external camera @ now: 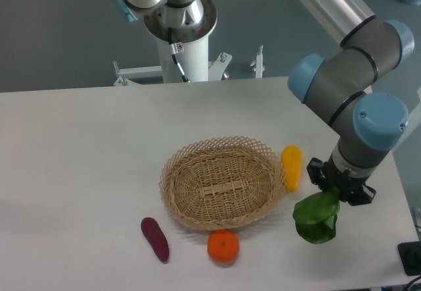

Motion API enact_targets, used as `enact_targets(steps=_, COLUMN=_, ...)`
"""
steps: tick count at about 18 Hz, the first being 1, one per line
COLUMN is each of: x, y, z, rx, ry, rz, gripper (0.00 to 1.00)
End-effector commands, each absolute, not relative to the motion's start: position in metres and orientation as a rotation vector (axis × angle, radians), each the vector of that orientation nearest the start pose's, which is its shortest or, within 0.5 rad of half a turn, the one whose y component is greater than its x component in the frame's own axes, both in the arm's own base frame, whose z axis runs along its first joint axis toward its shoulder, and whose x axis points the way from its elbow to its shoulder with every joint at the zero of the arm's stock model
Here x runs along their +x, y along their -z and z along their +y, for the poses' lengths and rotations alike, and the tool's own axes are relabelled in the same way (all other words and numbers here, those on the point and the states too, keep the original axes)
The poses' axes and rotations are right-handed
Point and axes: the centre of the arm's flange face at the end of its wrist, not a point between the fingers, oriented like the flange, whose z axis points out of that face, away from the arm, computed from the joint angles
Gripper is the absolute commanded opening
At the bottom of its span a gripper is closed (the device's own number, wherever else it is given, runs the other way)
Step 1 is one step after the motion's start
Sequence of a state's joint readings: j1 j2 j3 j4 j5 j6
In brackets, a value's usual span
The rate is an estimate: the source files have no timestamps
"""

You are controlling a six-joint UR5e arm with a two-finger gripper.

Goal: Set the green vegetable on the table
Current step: 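Hold the green bok choy in the gripper and begin lifting it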

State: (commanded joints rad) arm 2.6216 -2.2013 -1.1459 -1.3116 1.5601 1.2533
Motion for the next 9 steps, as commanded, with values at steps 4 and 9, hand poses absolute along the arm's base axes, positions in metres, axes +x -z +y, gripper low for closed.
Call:
enact_targets(steps=4, x=-0.5743, y=-0.3314, z=0.4837, rx=-3.093, ry=-0.069, rz=0.315, gripper=0.26)
enact_targets(steps=9, x=-0.575, y=-0.3314, z=0.4829, rx=-3.092, ry=-0.069, rz=0.312, gripper=0.26)
